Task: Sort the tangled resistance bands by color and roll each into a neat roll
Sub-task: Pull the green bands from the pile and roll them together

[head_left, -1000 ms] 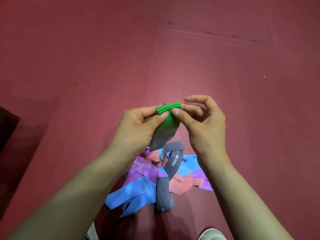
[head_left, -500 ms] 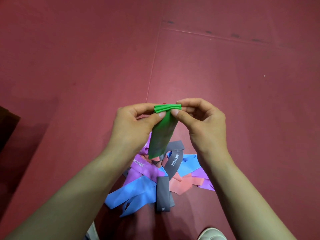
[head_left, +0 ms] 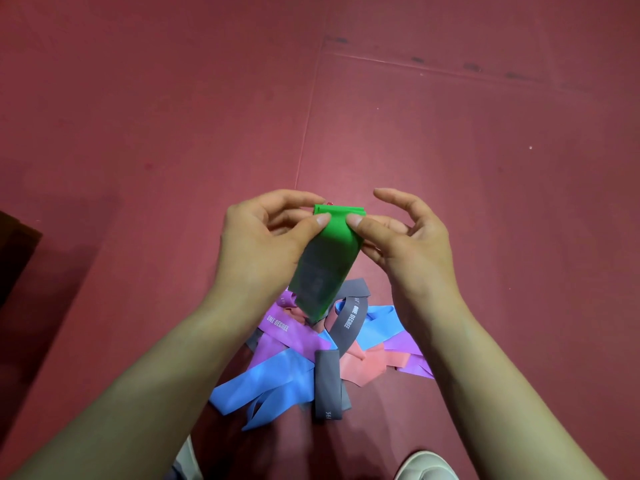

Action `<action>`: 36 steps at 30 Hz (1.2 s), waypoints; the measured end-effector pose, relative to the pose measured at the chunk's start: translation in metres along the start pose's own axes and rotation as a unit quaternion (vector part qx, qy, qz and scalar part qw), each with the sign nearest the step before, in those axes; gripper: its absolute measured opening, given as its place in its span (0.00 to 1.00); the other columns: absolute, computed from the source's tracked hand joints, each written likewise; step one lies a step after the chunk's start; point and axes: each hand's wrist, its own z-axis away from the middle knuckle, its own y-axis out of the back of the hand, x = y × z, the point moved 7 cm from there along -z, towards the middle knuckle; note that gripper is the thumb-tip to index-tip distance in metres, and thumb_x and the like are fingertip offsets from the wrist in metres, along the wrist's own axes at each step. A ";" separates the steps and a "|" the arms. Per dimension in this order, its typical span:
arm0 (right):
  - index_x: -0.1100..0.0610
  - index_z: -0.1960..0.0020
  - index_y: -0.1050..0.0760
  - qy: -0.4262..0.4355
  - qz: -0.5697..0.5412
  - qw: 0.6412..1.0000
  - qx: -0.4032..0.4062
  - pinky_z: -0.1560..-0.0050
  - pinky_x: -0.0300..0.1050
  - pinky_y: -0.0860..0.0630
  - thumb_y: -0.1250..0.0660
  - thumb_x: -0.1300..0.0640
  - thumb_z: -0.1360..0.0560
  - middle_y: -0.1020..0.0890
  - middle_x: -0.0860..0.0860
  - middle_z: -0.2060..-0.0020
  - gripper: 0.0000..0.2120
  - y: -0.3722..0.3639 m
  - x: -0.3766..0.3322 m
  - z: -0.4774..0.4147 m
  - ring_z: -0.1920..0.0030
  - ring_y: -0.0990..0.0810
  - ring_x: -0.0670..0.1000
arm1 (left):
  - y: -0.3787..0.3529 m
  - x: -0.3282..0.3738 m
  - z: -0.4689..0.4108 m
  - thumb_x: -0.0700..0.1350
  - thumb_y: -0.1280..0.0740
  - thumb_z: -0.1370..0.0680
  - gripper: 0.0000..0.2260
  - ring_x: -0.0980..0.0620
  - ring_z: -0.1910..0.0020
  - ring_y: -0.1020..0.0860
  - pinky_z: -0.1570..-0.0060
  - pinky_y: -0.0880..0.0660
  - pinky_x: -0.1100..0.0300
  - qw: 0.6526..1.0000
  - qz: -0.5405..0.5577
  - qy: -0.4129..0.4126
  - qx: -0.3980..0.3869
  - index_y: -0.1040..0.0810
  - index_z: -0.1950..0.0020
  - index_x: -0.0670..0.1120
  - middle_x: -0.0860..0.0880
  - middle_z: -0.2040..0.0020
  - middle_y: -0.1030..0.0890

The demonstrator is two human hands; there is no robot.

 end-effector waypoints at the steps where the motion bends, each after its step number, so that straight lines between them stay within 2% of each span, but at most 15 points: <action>1: 0.55 0.43 0.25 0.002 -0.001 1.000 0.001 0.46 0.50 0.20 0.27 0.66 0.31 0.16 0.53 0.65 0.19 0.000 -0.001 0.000 0.60 0.17 0.50 | 0.000 0.000 0.000 0.35 0.28 0.27 0.09 0.49 0.59 0.18 0.45 0.21 0.54 1.000 -0.001 0.000 0.003 0.17 0.56 0.49 0.37 0.59 0.17; 5: 0.57 0.48 0.22 0.017 0.034 0.999 0.001 0.57 0.41 0.21 0.29 0.67 0.29 0.19 0.50 0.70 0.12 -0.002 -0.003 0.002 0.65 0.20 0.46 | 0.001 -0.001 0.002 0.35 0.29 0.26 0.10 0.38 0.59 0.17 0.50 0.20 0.43 1.000 -0.005 0.010 0.016 0.18 0.51 0.50 0.39 0.62 0.16; 8: 0.58 0.49 0.22 0.012 0.069 0.998 0.007 0.65 0.35 0.25 0.31 0.67 0.29 0.22 0.47 0.73 0.10 -0.002 -0.002 0.003 0.69 0.24 0.45 | 0.000 -0.001 0.002 0.35 0.29 0.27 0.15 0.40 0.60 0.17 0.51 0.19 0.51 0.999 -0.048 -0.004 0.012 0.21 0.46 0.52 0.46 0.65 0.16; 10: 0.56 0.49 0.22 -0.009 0.071 0.997 0.009 0.64 0.36 0.25 0.31 0.66 0.29 0.22 0.51 0.69 0.10 0.000 0.001 0.002 0.69 0.25 0.45 | -0.004 0.001 0.002 0.34 0.28 0.28 0.19 0.46 0.63 0.19 0.53 0.21 0.60 0.996 -0.085 -0.024 -0.011 0.21 0.42 0.52 0.46 0.64 0.17; 11: 0.56 0.49 0.22 -0.024 0.063 0.998 0.010 0.62 0.38 0.25 0.32 0.66 0.29 0.22 0.53 0.68 0.10 0.001 0.003 0.002 0.70 0.25 0.45 | -0.007 0.002 0.003 0.33 0.28 0.29 0.21 0.48 0.62 0.19 0.54 0.22 0.61 0.993 -0.106 -0.039 -0.024 0.22 0.42 0.54 0.46 0.63 0.17; 13: 0.54 0.49 0.23 -0.058 0.045 0.997 0.011 0.64 0.39 0.26 0.32 0.65 0.29 0.21 0.53 0.67 0.10 0.001 0.007 0.002 0.71 0.25 0.45 | -0.010 0.008 0.005 0.34 0.26 0.30 0.22 0.50 0.60 0.19 0.51 0.23 0.59 0.983 -0.158 -0.081 -0.043 0.21 0.44 0.56 0.49 0.61 0.18; 15: 0.54 0.50 0.24 -0.086 0.011 0.996 0.013 0.70 0.36 0.27 0.33 0.65 0.29 0.20 0.50 0.70 0.10 0.002 0.009 0.002 0.74 0.24 0.44 | -0.014 0.014 0.009 0.35 0.25 0.31 0.19 0.51 0.57 0.19 0.49 0.24 0.57 0.964 -0.221 -0.137 -0.057 0.18 0.44 0.52 0.51 0.58 0.17; 18: 0.53 0.51 0.25 -0.100 -0.015 0.995 0.007 0.75 0.33 0.29 0.32 0.66 0.29 0.18 0.47 0.73 0.10 0.001 0.009 0.004 0.76 0.23 0.44 | -0.015 0.015 0.011 0.36 0.25 0.32 0.17 0.45 0.58 0.22 0.53 0.28 0.56 0.938 -0.287 -0.184 -0.057 0.16 0.45 0.47 0.47 0.59 0.18; 23: 0.55 0.45 0.26 -0.077 -0.010 0.997 -0.017 0.69 0.34 0.25 0.29 0.66 0.29 0.17 0.48 0.70 0.15 -0.002 0.007 0.005 0.72 0.22 0.44 | -0.015 0.013 0.010 0.35 0.28 0.28 0.10 0.45 0.58 0.29 0.57 0.37 0.61 0.924 -0.338 -0.176 -0.043 0.15 0.49 0.45 0.43 0.61 0.22; 26: 0.57 0.43 0.26 -0.049 0.004 0.998 -0.038 0.60 0.36 0.24 0.27 0.67 0.31 0.17 0.49 0.69 0.19 -0.006 0.003 0.005 0.66 0.20 0.45 | -0.013 0.013 0.009 0.36 0.30 0.26 0.08 0.47 0.55 0.32 0.57 0.41 0.65 0.921 -0.349 -0.168 -0.034 0.16 0.49 0.44 0.44 0.60 0.25; 28: 0.58 0.42 0.25 -0.027 0.017 0.998 -0.062 0.59 0.36 0.24 0.27 0.69 0.31 0.18 0.52 0.67 0.19 -0.011 0.000 0.005 0.64 0.20 0.46 | -0.009 0.014 0.007 0.36 0.31 0.25 0.08 0.48 0.54 0.33 0.55 0.41 0.65 0.921 -0.356 -0.158 -0.020 0.16 0.48 0.44 0.46 0.58 0.28; 30: 0.59 0.45 0.22 0.003 0.054 0.996 -0.075 0.59 0.37 0.22 0.27 0.70 0.32 0.19 0.58 0.63 0.17 -0.016 -0.003 0.007 0.62 0.21 0.48 | -0.007 0.013 0.005 0.37 0.31 0.25 0.08 0.48 0.52 0.33 0.53 0.41 0.66 0.922 -0.359 -0.145 -0.012 0.17 0.48 0.44 0.48 0.56 0.30; 31: 0.58 0.47 0.21 0.022 0.088 0.993 -0.074 0.55 0.41 0.22 0.26 0.69 0.32 0.19 0.59 0.60 0.15 -0.017 -0.005 0.007 0.59 0.22 0.49 | -0.007 0.012 0.004 0.37 0.31 0.25 0.08 0.48 0.51 0.32 0.52 0.40 0.66 0.924 -0.356 -0.137 -0.017 0.17 0.48 0.44 0.48 0.55 0.30; 34: 0.53 0.52 0.19 0.068 0.185 0.978 -0.065 0.44 0.51 0.23 0.25 0.65 0.32 0.18 0.54 0.51 0.12 -0.017 -0.009 0.008 0.51 0.21 0.50 | -0.009 0.007 0.001 0.37 0.32 0.24 0.08 0.46 0.51 0.24 0.53 0.35 0.62 0.938 -0.325 -0.108 -0.056 0.17 0.49 0.45 0.48 0.54 0.22; 36: 0.52 0.55 0.19 0.069 0.180 0.979 -0.067 0.43 0.54 0.23 0.27 0.66 0.31 0.16 0.52 0.54 0.11 -0.016 -0.010 0.007 0.50 0.19 0.50 | -0.009 0.005 0.001 0.37 0.32 0.25 0.07 0.46 0.54 0.22 0.53 0.30 0.60 0.951 -0.288 -0.085 -0.069 0.16 0.51 0.47 0.47 0.56 0.18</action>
